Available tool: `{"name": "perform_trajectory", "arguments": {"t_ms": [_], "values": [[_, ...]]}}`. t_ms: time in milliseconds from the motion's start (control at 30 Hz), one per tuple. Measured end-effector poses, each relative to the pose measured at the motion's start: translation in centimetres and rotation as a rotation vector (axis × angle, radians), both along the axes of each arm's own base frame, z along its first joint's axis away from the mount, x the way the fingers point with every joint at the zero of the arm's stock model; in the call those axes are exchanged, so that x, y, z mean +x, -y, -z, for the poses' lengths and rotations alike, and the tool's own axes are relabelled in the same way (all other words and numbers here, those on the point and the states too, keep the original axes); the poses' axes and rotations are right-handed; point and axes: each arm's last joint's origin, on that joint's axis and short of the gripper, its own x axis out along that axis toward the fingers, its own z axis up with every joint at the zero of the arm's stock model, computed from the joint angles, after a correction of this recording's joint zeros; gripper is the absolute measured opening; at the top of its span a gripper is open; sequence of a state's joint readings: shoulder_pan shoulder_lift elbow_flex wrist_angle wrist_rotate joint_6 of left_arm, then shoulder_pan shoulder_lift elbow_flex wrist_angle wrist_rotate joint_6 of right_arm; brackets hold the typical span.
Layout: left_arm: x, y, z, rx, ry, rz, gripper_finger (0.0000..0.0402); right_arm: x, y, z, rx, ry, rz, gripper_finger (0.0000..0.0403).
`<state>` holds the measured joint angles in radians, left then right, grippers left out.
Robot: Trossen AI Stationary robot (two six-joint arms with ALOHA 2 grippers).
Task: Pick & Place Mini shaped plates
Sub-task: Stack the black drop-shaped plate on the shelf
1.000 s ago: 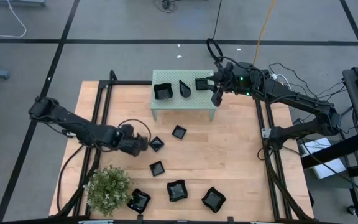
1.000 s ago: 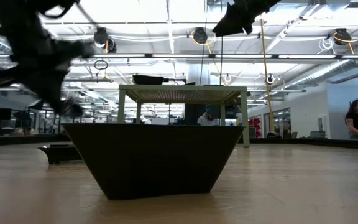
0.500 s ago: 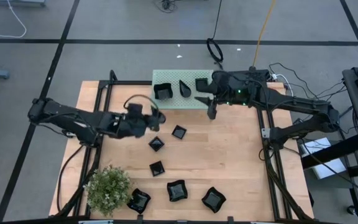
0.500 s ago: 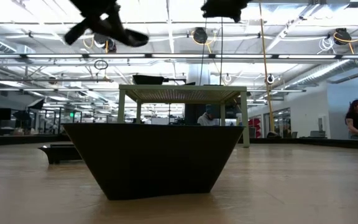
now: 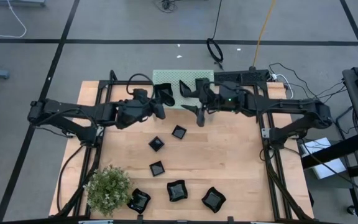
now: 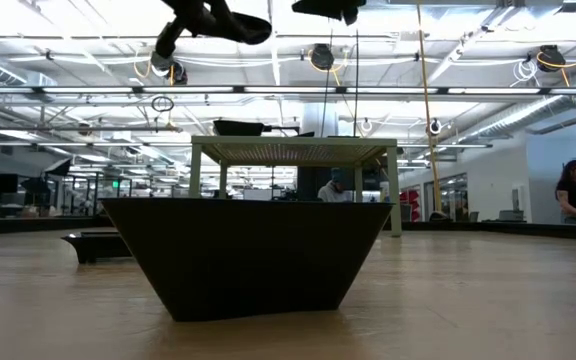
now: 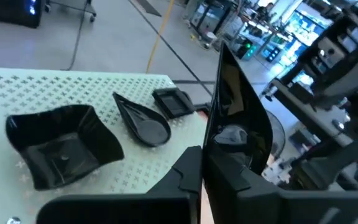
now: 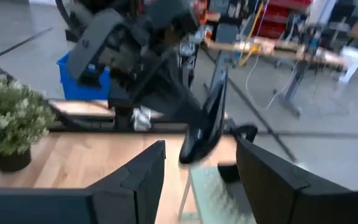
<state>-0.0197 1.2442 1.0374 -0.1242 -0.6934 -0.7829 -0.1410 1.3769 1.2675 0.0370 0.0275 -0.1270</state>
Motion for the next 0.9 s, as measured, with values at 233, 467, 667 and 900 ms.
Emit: {"name": "perform_trajectory", "arguments": {"t_ms": [233,467,667,900], "values": [[0.0,0.1,0.0,0.012,-0.011,0.019,0.0006,2.3,0.4,1.4,-0.022,0.034,0.001,0.0184],[0.0,0.1,0.0,0.023,-0.022,0.023,0.002,3.4,0.8,2.2,-0.075,0.057,0.086,0.0184],[0.0,0.1,0.0,0.031,-0.028,0.027,0.0005,3.4,0.9,1.9,-0.145,0.069,0.124,0.0173],[0.0,0.1,0.0,0.034,-0.029,0.028,0.0022,3.7,0.9,2.2,-0.144,0.068,0.116,0.0162]]}}
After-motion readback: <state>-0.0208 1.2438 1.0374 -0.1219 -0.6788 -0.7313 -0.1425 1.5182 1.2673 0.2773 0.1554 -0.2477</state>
